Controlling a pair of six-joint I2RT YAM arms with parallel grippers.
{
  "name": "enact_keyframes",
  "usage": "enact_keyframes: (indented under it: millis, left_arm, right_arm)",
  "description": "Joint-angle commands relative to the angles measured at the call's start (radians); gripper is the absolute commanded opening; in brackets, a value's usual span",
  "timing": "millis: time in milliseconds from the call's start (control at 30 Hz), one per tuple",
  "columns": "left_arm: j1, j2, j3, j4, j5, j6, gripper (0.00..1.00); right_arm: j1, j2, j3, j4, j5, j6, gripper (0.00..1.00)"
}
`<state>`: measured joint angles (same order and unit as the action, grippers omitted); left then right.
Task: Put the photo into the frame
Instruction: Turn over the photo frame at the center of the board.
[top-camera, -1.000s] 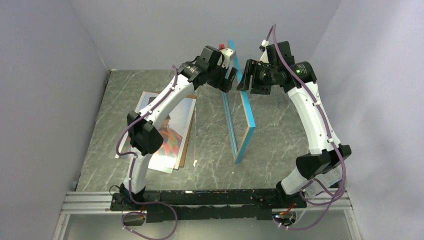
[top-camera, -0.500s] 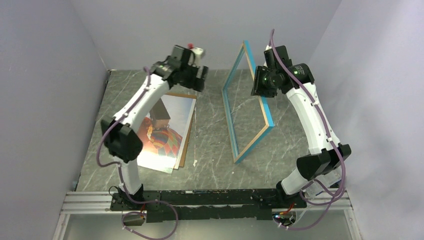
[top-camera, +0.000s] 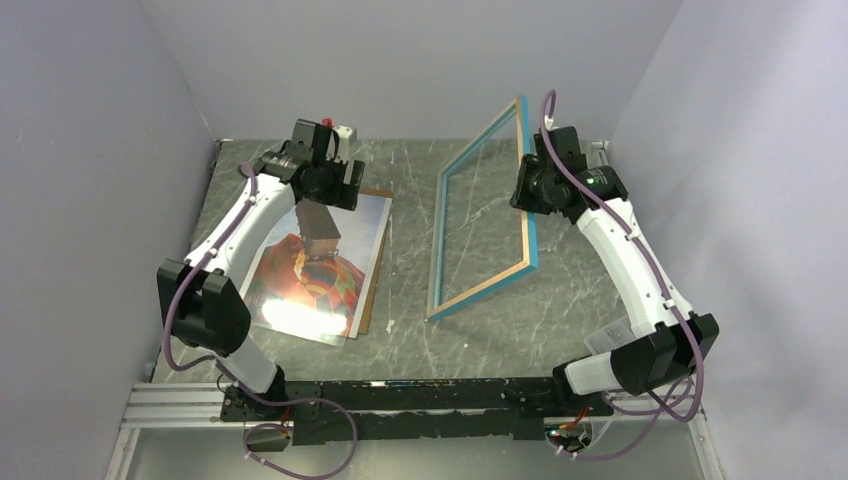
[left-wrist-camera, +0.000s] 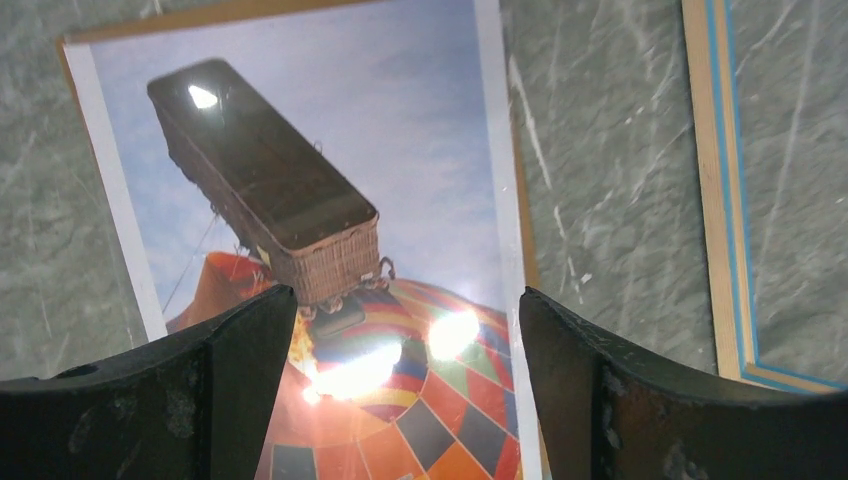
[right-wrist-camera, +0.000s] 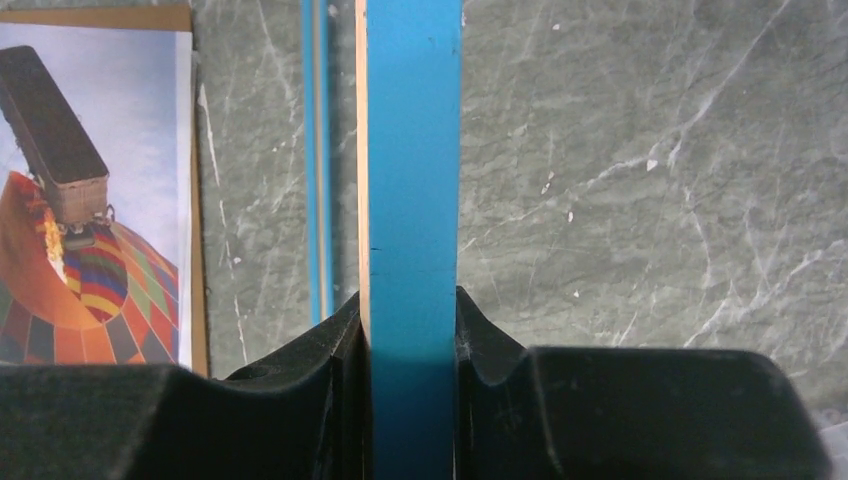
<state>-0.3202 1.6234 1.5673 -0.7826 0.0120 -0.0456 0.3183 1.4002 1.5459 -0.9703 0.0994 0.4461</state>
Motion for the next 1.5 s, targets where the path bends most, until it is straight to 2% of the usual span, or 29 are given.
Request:
enact_keyframes:
  millis: [0, 167, 367, 667, 833, 933, 1000, 1067, 1233, 1467]
  left_arm:
    - [0.016, -0.065, -0.037, 0.042, -0.009, 0.021, 0.87]
    - [0.018, -0.08, -0.045, 0.036, -0.009, 0.016, 0.87]
    - [0.02, -0.088, -0.036, 0.024, -0.009, 0.013, 0.87]
    - [0.021, -0.096, -0.066, 0.039, -0.039, 0.013, 0.87]
    - [0.032, -0.095, -0.08, 0.043, -0.041, 0.026, 0.87]
    - [0.044, -0.096, -0.088, 0.051, -0.035, 0.033, 0.87]
    - [0.053, -0.093, -0.09, 0.052, -0.03, 0.033, 0.87]
    - [0.061, -0.088, -0.089, 0.052, -0.025, 0.033, 0.87]
    - [0.077, -0.095, -0.095, 0.057, -0.02, 0.033, 0.87]
    - [0.093, -0.107, -0.092, 0.051, -0.02, 0.033, 0.87]
  right_arm:
    - [0.01, 0.034, -0.134, -0.038, -0.029, -0.039, 0.1]
    - [0.01, 0.0, -0.255, 0.067, -0.082, -0.051, 0.1]
    - [0.01, 0.014, -0.322, 0.127, -0.055, -0.077, 0.1]
    - [0.01, 0.148, -0.288, 0.139, -0.077, -0.082, 0.11]
    - [0.011, 0.23, -0.274, 0.139, 0.018, -0.07, 0.11]
    - [0.01, 0.281, -0.264, 0.119, 0.102, -0.053, 0.16]
    - [0.011, 0.308, -0.259, 0.111, 0.15, -0.035, 0.26]
    - [0.01, 0.327, -0.265, 0.124, 0.178, -0.023, 0.32]
    - [0.01, 0.363, -0.301, 0.177, 0.194, -0.013, 0.39]
    - [0.01, 0.37, -0.351, 0.219, 0.224, 0.02, 0.44]
